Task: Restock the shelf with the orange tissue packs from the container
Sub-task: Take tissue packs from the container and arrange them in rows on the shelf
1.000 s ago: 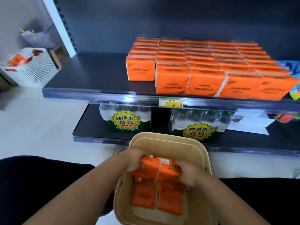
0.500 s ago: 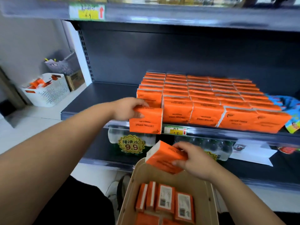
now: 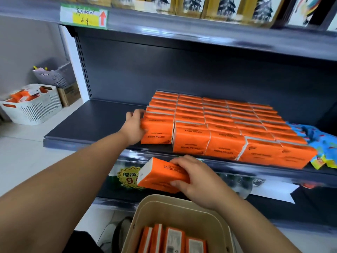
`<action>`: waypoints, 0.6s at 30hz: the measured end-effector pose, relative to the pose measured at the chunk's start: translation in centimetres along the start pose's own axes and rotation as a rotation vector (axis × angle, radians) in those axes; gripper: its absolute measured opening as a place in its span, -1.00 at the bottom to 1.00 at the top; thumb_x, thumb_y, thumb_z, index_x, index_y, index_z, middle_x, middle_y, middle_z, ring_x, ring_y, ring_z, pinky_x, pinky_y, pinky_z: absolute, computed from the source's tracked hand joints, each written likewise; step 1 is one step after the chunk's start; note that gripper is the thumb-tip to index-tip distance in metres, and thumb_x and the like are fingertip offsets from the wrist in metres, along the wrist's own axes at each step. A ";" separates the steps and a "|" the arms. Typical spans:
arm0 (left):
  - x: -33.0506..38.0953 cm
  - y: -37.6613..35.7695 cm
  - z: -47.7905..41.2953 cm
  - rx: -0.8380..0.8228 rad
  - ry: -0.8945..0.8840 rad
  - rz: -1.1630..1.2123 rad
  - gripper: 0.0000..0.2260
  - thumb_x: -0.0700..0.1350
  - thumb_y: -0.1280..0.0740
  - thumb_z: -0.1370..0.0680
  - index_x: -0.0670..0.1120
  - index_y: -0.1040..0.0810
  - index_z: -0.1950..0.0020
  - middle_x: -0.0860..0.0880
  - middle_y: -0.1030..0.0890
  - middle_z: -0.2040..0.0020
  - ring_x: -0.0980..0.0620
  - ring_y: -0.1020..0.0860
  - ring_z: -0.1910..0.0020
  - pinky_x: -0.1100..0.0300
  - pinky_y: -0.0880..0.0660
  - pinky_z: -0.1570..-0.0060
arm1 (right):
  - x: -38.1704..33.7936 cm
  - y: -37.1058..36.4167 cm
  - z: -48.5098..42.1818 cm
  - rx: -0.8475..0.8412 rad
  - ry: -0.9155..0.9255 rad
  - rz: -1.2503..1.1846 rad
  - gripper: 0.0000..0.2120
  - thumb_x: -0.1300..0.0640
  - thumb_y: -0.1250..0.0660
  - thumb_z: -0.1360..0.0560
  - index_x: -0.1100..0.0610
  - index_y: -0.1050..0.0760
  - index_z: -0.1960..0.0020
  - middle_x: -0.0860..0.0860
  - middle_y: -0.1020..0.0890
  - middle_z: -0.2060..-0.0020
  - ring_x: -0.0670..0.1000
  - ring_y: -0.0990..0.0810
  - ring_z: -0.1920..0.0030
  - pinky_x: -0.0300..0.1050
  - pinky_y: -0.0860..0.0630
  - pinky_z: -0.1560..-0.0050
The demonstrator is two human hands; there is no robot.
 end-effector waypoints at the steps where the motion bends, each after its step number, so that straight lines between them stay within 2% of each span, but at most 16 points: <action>1: -0.4 -0.2 -0.2 -0.002 0.065 0.098 -0.34 -0.27 -0.33 -0.53 -0.06 -0.08 -0.53 -0.19 -0.27 -0.34 -0.16 -0.41 -0.24 0.06 -0.33 -0.27 | -0.1 0.1 -0.6 0.008 0.013 0.028 -0.53 -0.03 -0.36 -0.52 -0.09 -0.35 -0.39 -0.16 -0.44 -0.25 -0.09 -0.44 -0.25 -0.09 -0.42 -0.28; 3: -1.4 -0.9 -0.6 -0.046 0.176 0.227 -0.25 -0.25 -0.35 -0.53 -0.08 0.04 -0.57 -0.21 -0.37 -0.38 -0.17 -0.42 -0.32 -0.04 -0.35 -0.33 | -0.4 0.4 -2.1 0.030 0.040 0.087 -0.54 -0.01 -0.35 -0.53 -0.07 -0.35 -0.39 -0.14 -0.44 -0.25 -0.05 -0.45 -0.25 -0.06 -0.43 -0.26; 4: -1.7 -1.2 -0.8 -0.069 0.206 0.281 -0.26 -0.27 -0.35 -0.53 -0.10 0.02 -0.57 -0.21 -0.40 -0.39 -0.17 -0.41 -0.35 -0.09 -0.35 -0.36 | -0.5 0.5 -3.1 0.040 0.048 0.110 -0.55 0.01 -0.35 -0.53 -0.07 -0.36 -0.39 -0.13 -0.45 -0.25 -0.03 -0.46 -0.24 -0.04 -0.43 -0.24; 6: -1.9 -1.4 -1.1 -0.110 0.211 0.419 -0.38 -0.37 -0.30 -0.53 -0.13 -0.15 -0.54 -0.19 -0.47 -0.35 -0.16 -0.46 -0.32 -0.14 -0.39 -0.33 | -1.1 0.8 -5.1 0.060 0.064 0.155 -0.56 0.04 -0.34 -0.53 -0.07 -0.35 -0.39 -0.10 -0.45 -0.26 0.02 -0.47 -0.24 0.00 -0.45 -0.22; 8: -1.3 -1.3 -1.0 -0.166 0.174 0.536 -0.47 -0.47 -0.24 -0.51 -0.15 -0.31 -0.45 -0.19 -0.55 -0.26 -0.14 -0.54 -0.21 -0.10 -0.50 -0.21 | -1.7 1.2 -7.1 0.093 0.083 0.226 -0.56 0.06 -0.33 -0.54 -0.06 -0.34 -0.40 -0.07 -0.45 -0.27 0.06 -0.47 -0.25 0.03 -0.44 -0.24; 10: -0.8 -0.9 -0.7 -0.224 0.150 0.650 -0.55 -0.45 -0.21 -0.52 -0.14 -0.41 -0.37 -0.16 -0.62 -0.15 -0.07 -0.63 -0.03 0.06 -0.56 0.00 | -2.2 1.4 -8.9 0.136 0.098 0.309 -0.56 0.07 -0.30 -0.56 -0.05 -0.32 -0.40 -0.05 -0.45 -0.28 0.08 -0.47 -0.26 0.04 -0.37 -0.30; 12: -1.1 -0.6 -0.6 -0.238 0.182 0.806 -0.69 -0.28 -0.16 -0.61 -0.12 -0.48 -0.33 -0.17 -0.64 -0.12 -0.04 -0.65 0.06 0.11 -0.54 0.09 | -2.0 1.5 -10.2 0.188 0.095 0.371 -0.58 0.07 -0.27 -0.57 -0.04 -0.30 -0.41 -0.06 -0.46 -0.29 0.06 -0.47 -0.27 0.05 -0.25 -0.34; 13: -1.3 -0.5 -0.4 -0.256 0.201 0.890 -0.70 -0.14 -0.12 -0.65 -0.13 -0.49 -0.33 -0.20 -0.63 -0.15 -0.08 -0.65 0.03 0.07 -0.54 0.06 | -1.9 1.5 -10.6 0.210 0.087 0.385 -0.59 0.07 -0.26 -0.58 -0.04 -0.30 -0.41 -0.06 -0.46 -0.29 0.04 -0.48 -0.27 0.06 -0.20 -0.35; 15: -1.6 -0.7 -0.4 -0.332 0.199 0.972 -0.54 0.12 -0.03 -0.66 -0.12 -0.50 -0.34 -0.23 -0.61 -0.20 -0.16 -0.62 -0.10 -0.03 -0.53 -0.04 | -1.5 1.1 -11.6 0.232 0.072 0.392 -0.63 0.07 -0.24 -0.59 -0.03 -0.30 -0.38 -0.07 -0.49 -0.26 0.03 -0.48 -0.26 0.10 -0.14 -0.34; 18: -2.0 -1.3 -0.9 -0.393 0.157 0.986 -0.38 0.30 0.07 -0.61 -0.10 -0.48 -0.37 -0.20 -0.61 -0.21 -0.17 -0.60 -0.18 -0.08 -0.50 -0.12 | -1.0 0.2 -12.8 0.235 0.061 0.431 -0.69 0.06 -0.23 -0.60 0.00 -0.33 -0.33 -0.05 -0.53 -0.22 0.04 -0.47 -0.24 0.09 -0.12 -0.26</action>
Point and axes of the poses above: each hand's wrist, its own z-axis away from the middle knuckle, its own y-axis out of the back of the hand, x = y × z, the point moved 4 cm from there along -z, towards the middle knuckle
